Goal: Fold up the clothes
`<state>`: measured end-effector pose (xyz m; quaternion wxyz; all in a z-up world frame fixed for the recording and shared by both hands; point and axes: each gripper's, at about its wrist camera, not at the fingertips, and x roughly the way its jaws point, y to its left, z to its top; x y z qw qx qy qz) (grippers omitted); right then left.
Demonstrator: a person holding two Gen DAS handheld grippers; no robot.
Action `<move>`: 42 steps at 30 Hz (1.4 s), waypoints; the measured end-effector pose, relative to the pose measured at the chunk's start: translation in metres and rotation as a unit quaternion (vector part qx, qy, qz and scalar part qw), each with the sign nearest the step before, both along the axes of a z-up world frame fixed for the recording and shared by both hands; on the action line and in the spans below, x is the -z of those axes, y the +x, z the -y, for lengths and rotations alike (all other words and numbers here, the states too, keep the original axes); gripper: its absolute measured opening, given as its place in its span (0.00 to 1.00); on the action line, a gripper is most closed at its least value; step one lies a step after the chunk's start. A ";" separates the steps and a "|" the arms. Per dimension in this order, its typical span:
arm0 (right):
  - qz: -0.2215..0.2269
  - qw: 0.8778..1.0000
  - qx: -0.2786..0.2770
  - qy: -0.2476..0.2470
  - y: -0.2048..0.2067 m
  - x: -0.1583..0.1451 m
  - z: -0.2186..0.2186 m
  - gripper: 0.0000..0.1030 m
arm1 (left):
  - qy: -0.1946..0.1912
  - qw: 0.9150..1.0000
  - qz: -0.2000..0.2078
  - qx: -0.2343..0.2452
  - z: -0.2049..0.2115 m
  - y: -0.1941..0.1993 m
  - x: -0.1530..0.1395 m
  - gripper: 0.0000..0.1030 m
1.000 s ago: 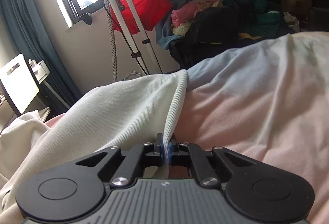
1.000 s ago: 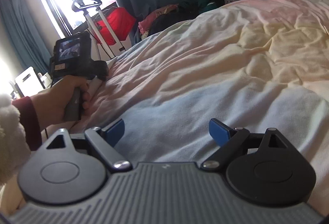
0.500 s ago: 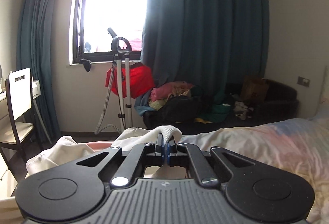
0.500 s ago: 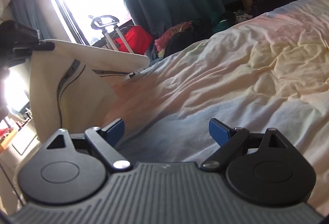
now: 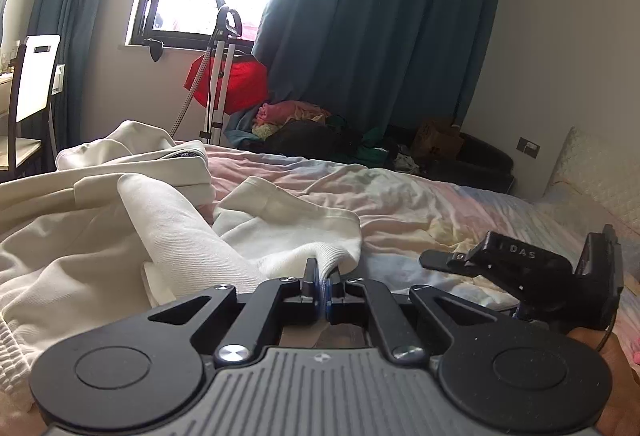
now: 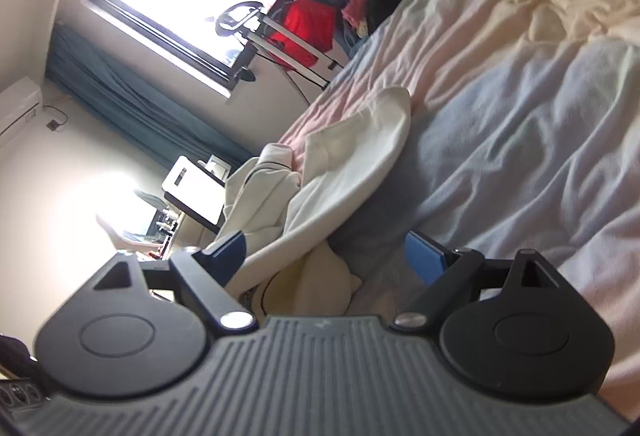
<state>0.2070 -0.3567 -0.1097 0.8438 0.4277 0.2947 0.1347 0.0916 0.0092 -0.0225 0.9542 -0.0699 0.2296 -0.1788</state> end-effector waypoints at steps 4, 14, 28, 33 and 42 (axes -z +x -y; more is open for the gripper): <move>-0.037 0.999 0.000 -0.017 0.038 0.010 -0.010 0.68 | -0.036 0.999 0.000 0.008 -0.015 0.001 0.010 0.04; -0.069 0.980 0.042 -0.182 0.201 0.053 -0.054 0.38 | -0.090 0.996 0.000 0.017 -0.047 0.032 0.049 0.07; 0.048 0.954 0.162 -0.246 0.184 -0.005 0.034 0.07 | -0.031 0.996 -0.050 0.073 -0.006 0.066 0.097 0.44; 0.017 0.930 0.251 -0.270 0.142 -0.010 0.133 0.07 | -0.015 0.994 -0.042 0.102 0.010 0.054 0.096 0.87; -0.003 0.904 0.330 -0.273 0.066 -0.002 0.231 0.06 | -0.039 0.989 -0.125 0.069 0.008 0.066 0.103 0.93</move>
